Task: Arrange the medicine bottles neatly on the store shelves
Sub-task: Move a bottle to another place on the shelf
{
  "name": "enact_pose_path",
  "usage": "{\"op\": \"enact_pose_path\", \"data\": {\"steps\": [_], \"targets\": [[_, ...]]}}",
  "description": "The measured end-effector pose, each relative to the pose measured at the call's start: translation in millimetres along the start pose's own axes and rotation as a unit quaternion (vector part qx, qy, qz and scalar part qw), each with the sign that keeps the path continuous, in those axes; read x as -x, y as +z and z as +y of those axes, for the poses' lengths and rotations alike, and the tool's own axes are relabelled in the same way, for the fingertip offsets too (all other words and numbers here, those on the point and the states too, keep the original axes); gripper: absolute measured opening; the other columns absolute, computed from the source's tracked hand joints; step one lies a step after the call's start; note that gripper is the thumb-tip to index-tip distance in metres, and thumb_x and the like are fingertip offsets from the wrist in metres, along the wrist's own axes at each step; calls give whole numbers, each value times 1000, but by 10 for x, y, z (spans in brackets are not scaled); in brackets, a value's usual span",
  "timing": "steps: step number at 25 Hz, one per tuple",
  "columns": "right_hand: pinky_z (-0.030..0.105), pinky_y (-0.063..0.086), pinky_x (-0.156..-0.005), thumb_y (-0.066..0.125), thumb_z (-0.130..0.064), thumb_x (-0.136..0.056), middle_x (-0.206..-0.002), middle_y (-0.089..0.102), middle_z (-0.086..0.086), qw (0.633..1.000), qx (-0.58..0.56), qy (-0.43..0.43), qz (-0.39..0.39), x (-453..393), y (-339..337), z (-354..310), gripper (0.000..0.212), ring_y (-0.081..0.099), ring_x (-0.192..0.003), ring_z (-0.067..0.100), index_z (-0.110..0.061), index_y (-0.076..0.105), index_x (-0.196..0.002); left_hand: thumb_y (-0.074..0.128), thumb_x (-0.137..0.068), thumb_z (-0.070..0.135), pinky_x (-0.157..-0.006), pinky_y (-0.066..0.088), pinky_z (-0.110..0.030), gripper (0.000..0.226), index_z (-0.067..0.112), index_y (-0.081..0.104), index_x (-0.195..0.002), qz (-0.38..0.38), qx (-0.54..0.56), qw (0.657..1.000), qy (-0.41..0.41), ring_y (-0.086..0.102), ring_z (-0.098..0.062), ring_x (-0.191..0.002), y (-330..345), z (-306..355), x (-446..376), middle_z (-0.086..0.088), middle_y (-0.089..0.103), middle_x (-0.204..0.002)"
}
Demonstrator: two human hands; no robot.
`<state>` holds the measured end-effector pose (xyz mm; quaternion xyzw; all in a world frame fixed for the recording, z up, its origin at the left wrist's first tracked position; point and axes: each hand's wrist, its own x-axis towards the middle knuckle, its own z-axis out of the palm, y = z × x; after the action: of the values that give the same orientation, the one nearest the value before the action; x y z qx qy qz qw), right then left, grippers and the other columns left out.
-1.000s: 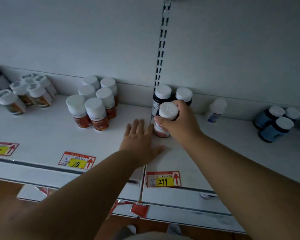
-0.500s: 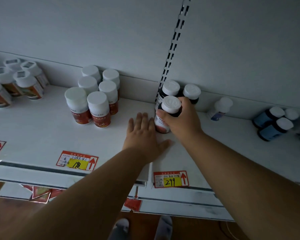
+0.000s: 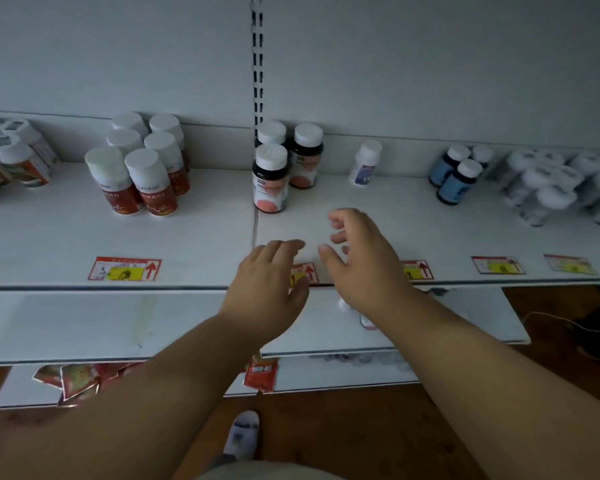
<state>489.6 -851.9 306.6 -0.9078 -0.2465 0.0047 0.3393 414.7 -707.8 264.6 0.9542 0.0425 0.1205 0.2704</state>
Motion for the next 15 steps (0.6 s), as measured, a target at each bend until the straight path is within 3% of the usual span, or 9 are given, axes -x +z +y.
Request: {"op": "enact_pose_path", "data": {"steps": [5, 8, 11, 15], "targets": [[27, 47, -85, 59, -31, -96, -118, 50, -9, 999, 18, 37, -15, 820, -420, 813, 32, 52, -104, 8, -21, 53, -125, 58, -91, 27, -88, 48, -34, 38, 19, 54, -128, -16, 6, 999, 31, 57, -19, -103, 686, 809, 338, 1, 61, -110], [28, 45, -81, 62, -32, -93, -108, 44, -11, 996, 31, 80, 18, 1128, -433, 1349, 24, 52, -100, 12, -20, 58, -114, 60, -89, 28, -94, 45, -41, 46, 19, 51, -133, -67, -50, 994, 69, 54, -27, -114, 1185, 939, 487, -4, 58, -125], [26, 44, -78, 66, -33, -91, -104, 56, -5, 993, 13, 114, 32, 1354, -146, 1886, 26, 54, -97, 11, -17, 60, -110, 60, -88, 31, -106, 38, -45, 60, 20, 40, -143, -132, -94, 986, 46, 44, -27, -130, 1725, 810, 565, -4, 49, -142], [21, 39, -83, 69, -32, -89, -118, 57, -1, 981, -11, 188, 45, 1400, 565, 2636, 34, 57, -104, 12, -17, 59, -117, 59, -89, 32, -110, 32, -43, 58, 23, 41, -143, -183, -114, 976, 20, 39, -25, -135, 2565, 419, 412, -1, 44, -147]]}}
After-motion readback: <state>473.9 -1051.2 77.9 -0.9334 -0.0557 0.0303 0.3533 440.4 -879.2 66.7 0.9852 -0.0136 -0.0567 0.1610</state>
